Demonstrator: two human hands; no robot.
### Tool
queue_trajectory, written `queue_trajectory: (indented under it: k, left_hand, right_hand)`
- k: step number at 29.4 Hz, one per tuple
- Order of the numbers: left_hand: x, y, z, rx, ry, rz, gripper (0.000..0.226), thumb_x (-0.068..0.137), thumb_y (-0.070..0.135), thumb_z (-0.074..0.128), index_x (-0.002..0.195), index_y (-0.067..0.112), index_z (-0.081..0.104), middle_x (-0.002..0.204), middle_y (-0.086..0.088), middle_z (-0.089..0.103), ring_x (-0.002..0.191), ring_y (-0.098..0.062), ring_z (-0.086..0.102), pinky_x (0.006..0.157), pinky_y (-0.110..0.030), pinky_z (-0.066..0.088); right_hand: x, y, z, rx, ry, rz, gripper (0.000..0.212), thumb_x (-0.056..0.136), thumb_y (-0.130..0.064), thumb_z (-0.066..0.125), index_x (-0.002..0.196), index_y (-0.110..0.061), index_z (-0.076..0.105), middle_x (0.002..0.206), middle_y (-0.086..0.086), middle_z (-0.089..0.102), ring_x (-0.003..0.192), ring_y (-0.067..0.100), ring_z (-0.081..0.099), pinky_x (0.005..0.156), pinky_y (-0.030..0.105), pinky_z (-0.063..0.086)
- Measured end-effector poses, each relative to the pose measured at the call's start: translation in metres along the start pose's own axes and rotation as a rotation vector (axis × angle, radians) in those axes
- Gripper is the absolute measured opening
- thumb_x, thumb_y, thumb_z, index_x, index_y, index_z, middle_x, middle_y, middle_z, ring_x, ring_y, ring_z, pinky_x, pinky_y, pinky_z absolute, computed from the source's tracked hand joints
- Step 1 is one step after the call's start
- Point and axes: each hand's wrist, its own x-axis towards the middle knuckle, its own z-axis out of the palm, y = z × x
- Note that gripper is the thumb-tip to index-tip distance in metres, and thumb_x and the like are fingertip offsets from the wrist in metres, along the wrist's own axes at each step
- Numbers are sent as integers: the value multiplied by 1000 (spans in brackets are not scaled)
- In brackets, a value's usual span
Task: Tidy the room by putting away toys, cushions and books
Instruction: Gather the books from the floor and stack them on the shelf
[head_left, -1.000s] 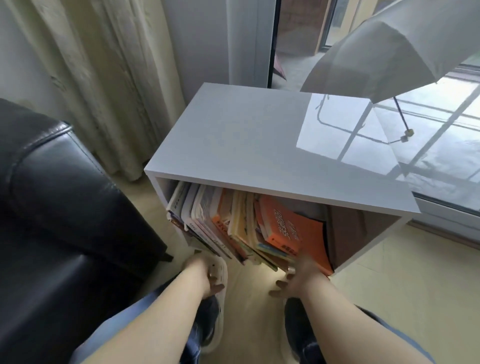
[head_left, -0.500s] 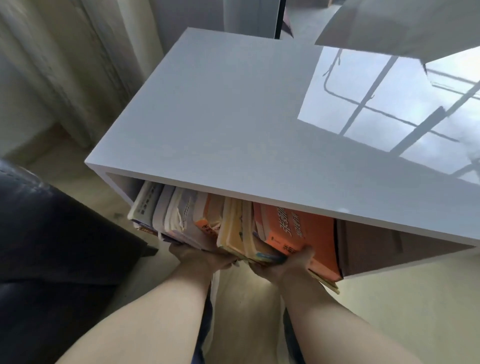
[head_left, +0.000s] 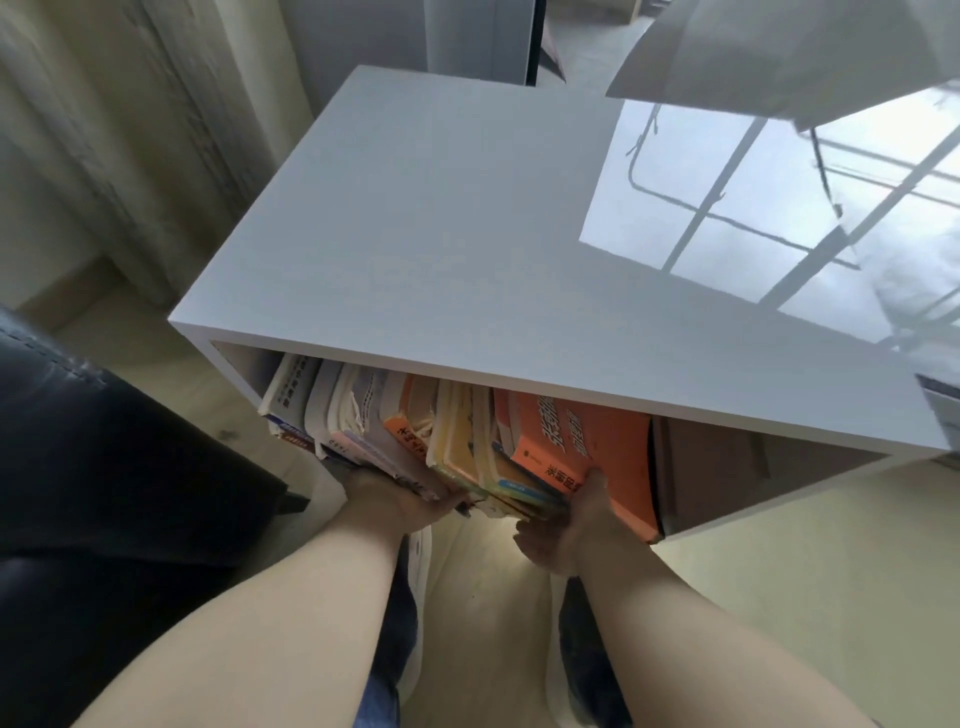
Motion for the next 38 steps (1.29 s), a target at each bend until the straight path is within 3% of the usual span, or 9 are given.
queue_trajectory:
  k: [3, 6, 9, 12, 17, 21, 26, 34, 38]
  left_hand:
    - [-24, -8, 1, 337, 169, 99, 34, 99, 33, 38, 123, 11, 48, 128, -17, 52, 118, -35, 49, 84, -47, 46]
    - [-34, -20, -11, 871, 334, 183, 28, 98, 17, 39, 116, 0, 52, 104, -18, 59, 91, -30, 57, 74, -42, 49]
    - [-58, -45, -22, 1455, 238, 102, 19, 97, 13, 41, 105, 1, 53, 80, -13, 59, 66, -23, 58, 55, -35, 50]
    - [-88, -73, -8, 1795, -84, 410, 13, 97, 18, 43, 93, 15, 55, 76, -1, 58, 58, -12, 56, 47, -21, 43]
    - [-93, -90, 32, 1941, 119, 1183, 19, 98, 31, 39, 104, 24, 55, 85, 4, 60, 68, -13, 58, 52, -22, 42]
    - [-56, -98, 43, 2257, 303, 953, 39, 92, 39, 37, 121, 19, 55, 125, -6, 57, 119, -28, 48, 93, -40, 46]
    - [-50, -115, 59, 2257, 283, 944, 49, 87, 42, 44, 131, 22, 51, 144, -5, 40, 133, -35, 23, 104, -43, 30]
    - [-60, -121, 74, 1497, -110, 593, 8, 91, 9, 54, 98, 8, 59, 85, -6, 61, 74, -18, 57, 57, -24, 43]
    - [-47, -133, 77, 1408, 47, 878, 30, 82, -1, 50, 110, 5, 58, 105, -14, 61, 82, -24, 61, 66, -33, 52]
  right_hand:
    - [-19, -4, -8, -388, 182, -209, 55, 94, -56, 38, 89, -7, 61, 62, 7, 56, 40, 14, 50, 42, 23, 40]
    - [-34, -8, -14, -785, 204, -465, 38, 95, -41, 41, 83, -11, 62, 67, 4, 56, 51, 13, 47, 50, 25, 37]
    - [-65, -15, -29, -916, 150, -511, 26, 93, -30, 47, 77, -13, 58, 71, 4, 58, 54, 14, 48, 51, 24, 39]
    - [-90, -25, -42, -993, 133, -551, 23, 94, -21, 46, 74, -13, 54, 70, 3, 57, 60, 16, 51, 57, 24, 41]
    - [-98, -32, -56, -891, 144, -541, 14, 91, -15, 45, 85, -8, 56, 84, 12, 59, 74, 25, 54, 68, 33, 45]
    - [-97, -36, -59, -928, 91, -512, 18, 94, -20, 45, 83, -11, 56, 83, 8, 60, 77, 23, 57, 70, 31, 47]
    - [-96, -50, -61, -769, 89, -491, 19, 95, -18, 44, 95, -4, 56, 77, 8, 60, 63, 18, 54, 56, 23, 40]
    - [-88, -50, -61, -622, 52, -469, 18, 94, -18, 47, 100, -5, 57, 78, 6, 60, 63, 18, 54, 56, 23, 42]
    - [-89, -51, -63, -560, 44, -475, 14, 95, -18, 47, 96, -7, 56, 83, 9, 59, 62, 18, 53, 55, 22, 42]
